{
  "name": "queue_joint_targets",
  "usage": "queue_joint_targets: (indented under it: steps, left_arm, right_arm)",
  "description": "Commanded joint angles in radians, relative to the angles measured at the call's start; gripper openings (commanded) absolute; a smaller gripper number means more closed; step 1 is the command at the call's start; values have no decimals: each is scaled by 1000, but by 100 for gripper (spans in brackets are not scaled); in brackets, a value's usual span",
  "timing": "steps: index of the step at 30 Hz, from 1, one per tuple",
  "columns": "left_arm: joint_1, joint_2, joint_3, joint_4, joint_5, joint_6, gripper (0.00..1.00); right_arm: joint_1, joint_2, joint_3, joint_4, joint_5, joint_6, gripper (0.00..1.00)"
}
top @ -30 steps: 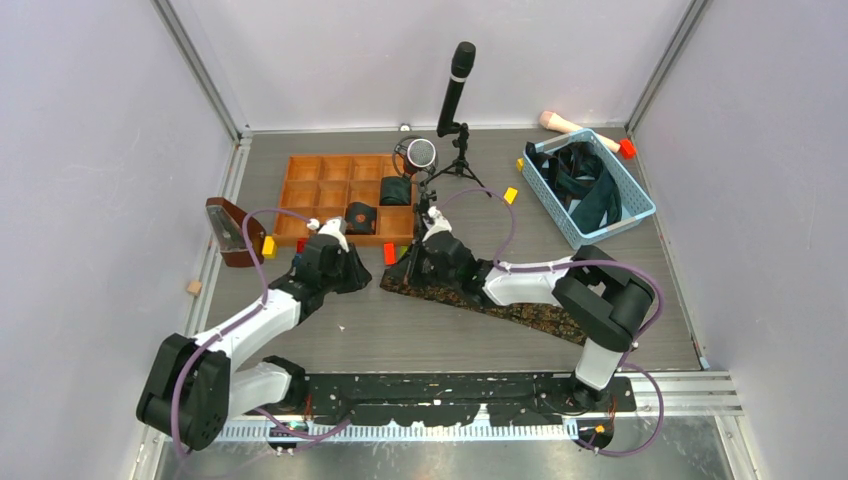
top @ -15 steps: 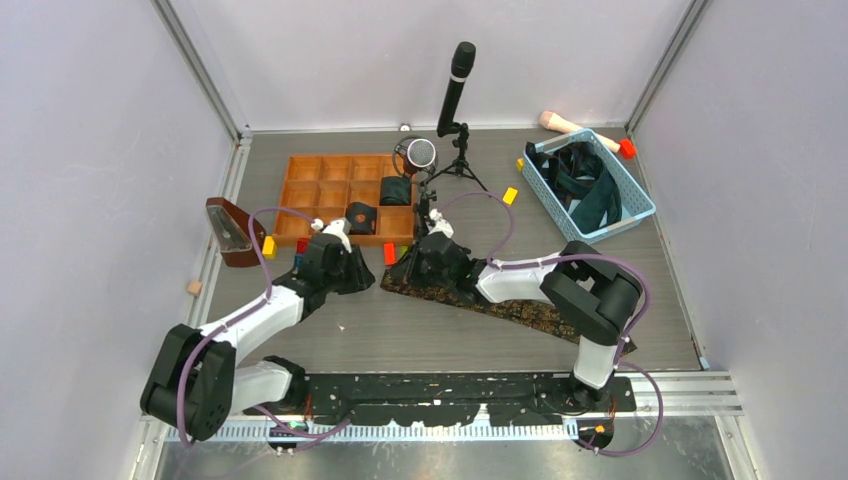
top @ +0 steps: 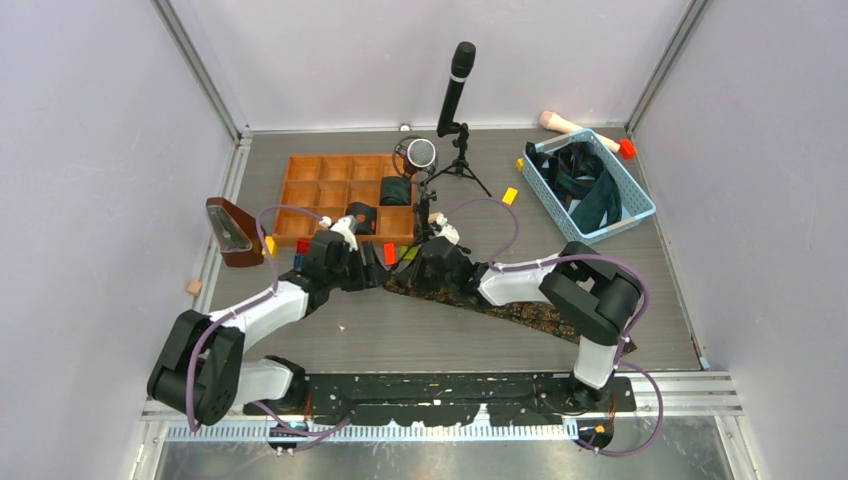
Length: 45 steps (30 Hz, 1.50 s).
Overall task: Roll the ties
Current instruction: Roll the tie at the center of the board.
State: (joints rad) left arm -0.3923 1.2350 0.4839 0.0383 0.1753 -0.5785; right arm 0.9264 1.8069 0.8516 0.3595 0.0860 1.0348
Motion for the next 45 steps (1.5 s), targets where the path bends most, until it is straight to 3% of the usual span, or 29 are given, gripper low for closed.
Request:
queue_joint_targets:
  steps: [1,14,29,37,45]
  left_arm:
    - [4,34,9,134,107,-39,61]
    - [4,157,-4,224,103,-81,61]
    - [4,188,-28,276,131,-101,43]
    - [4,186,-26,275,133,-98,42]
    - [4,192,-25,279,141,-97,41]
  right_arm:
    - [-1,-15,-9,-21,24,6,0]
    - [-1,-26,-3,-44,18,-12,0]
    - [-1,-79,-2,-41,2,-60,0]
    - [-1,-123,-27,-48,-3,-65,0]
    - [-1,-64,-17,-51,-20,-40,0]
